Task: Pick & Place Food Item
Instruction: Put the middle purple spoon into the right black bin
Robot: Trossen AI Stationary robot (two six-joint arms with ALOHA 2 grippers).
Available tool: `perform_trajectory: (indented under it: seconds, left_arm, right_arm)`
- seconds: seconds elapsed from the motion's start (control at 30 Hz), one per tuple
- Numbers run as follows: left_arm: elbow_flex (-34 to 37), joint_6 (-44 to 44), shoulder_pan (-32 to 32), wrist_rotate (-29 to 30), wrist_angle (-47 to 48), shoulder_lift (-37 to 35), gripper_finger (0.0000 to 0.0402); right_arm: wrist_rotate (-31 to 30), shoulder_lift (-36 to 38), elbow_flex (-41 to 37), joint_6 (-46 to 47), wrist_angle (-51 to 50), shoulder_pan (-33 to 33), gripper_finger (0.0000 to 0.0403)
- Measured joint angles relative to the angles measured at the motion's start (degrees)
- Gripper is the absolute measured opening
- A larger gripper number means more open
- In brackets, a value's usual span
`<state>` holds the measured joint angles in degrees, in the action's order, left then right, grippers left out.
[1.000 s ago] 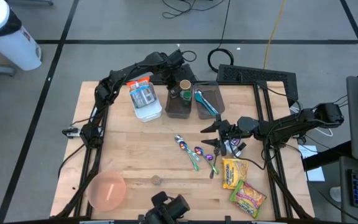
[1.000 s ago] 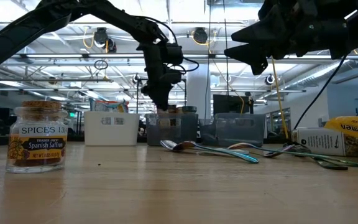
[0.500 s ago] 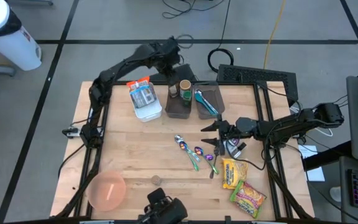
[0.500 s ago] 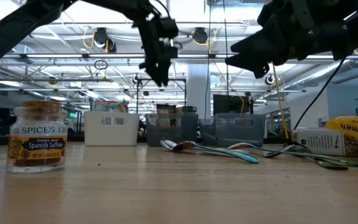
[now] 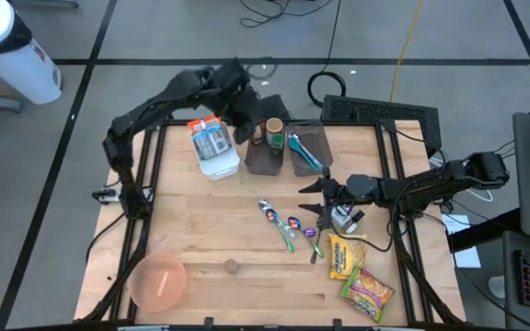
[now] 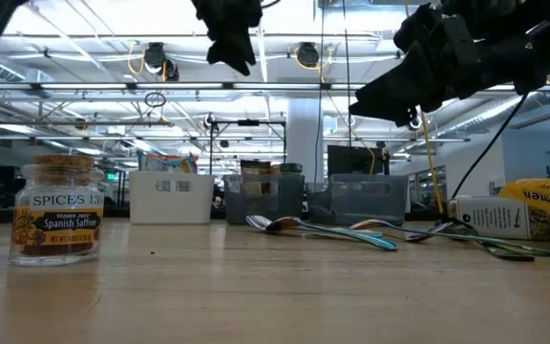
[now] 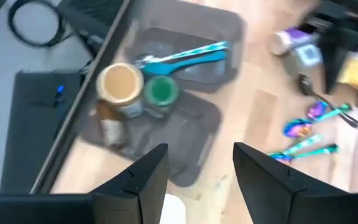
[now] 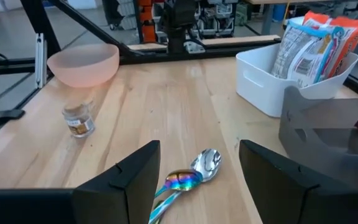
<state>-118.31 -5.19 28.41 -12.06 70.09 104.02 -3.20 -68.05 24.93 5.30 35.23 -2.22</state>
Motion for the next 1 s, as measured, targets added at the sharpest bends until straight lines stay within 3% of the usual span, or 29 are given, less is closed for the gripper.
perform_trajectory:
  seconds: [0.17, 0.4, 0.57, 0.73, 0.8, 0.87, 1.0]
  left_arm:
    - [16.73, 4.23, -6.59, -1.41, -14.47, -8.71, 0.0186]
    - [47.33, 10.97, -17.32, -3.36, -54.35, -18.87, 0.0186]
    - [62.99, 10.14, -22.76, -2.87, -80.62, -20.52, 0.0186]
    - [73.89, 10.37, -26.68, 2.37, -108.24, -18.72, 0.0186]
    - [76.36, 10.54, -27.93, 4.63, -115.29, -17.92, 0.0186]
    - [77.34, 10.25, -29.02, 4.86, -119.42, -17.72, 0.0186]
    - [77.48, 10.12, -30.53, 4.60, -118.95, -17.73, 0.0186]
  right_arm:
    - [0.00, 0.00, 0.00, -0.02, -0.91, 0.00, 0.0212]
    - [0.00, 0.00, 0.00, 0.00, -0.83, 0.00, 0.0212]
    - [0.00, 0.00, 0.00, -0.01, -0.78, 0.00, 0.0212]
    - [-0.07, 0.00, 0.00, -0.20, -0.66, 0.02, 0.0212]
    - [-0.07, 0.00, 0.00, -0.12, 0.21, 0.02, 0.0212]
    - [-0.07, 0.00, 0.02, -0.07, 1.20, 0.01, 0.0212]
    - [-0.06, 0.00, 0.02, 0.35, 3.20, 0.02, 0.0212]
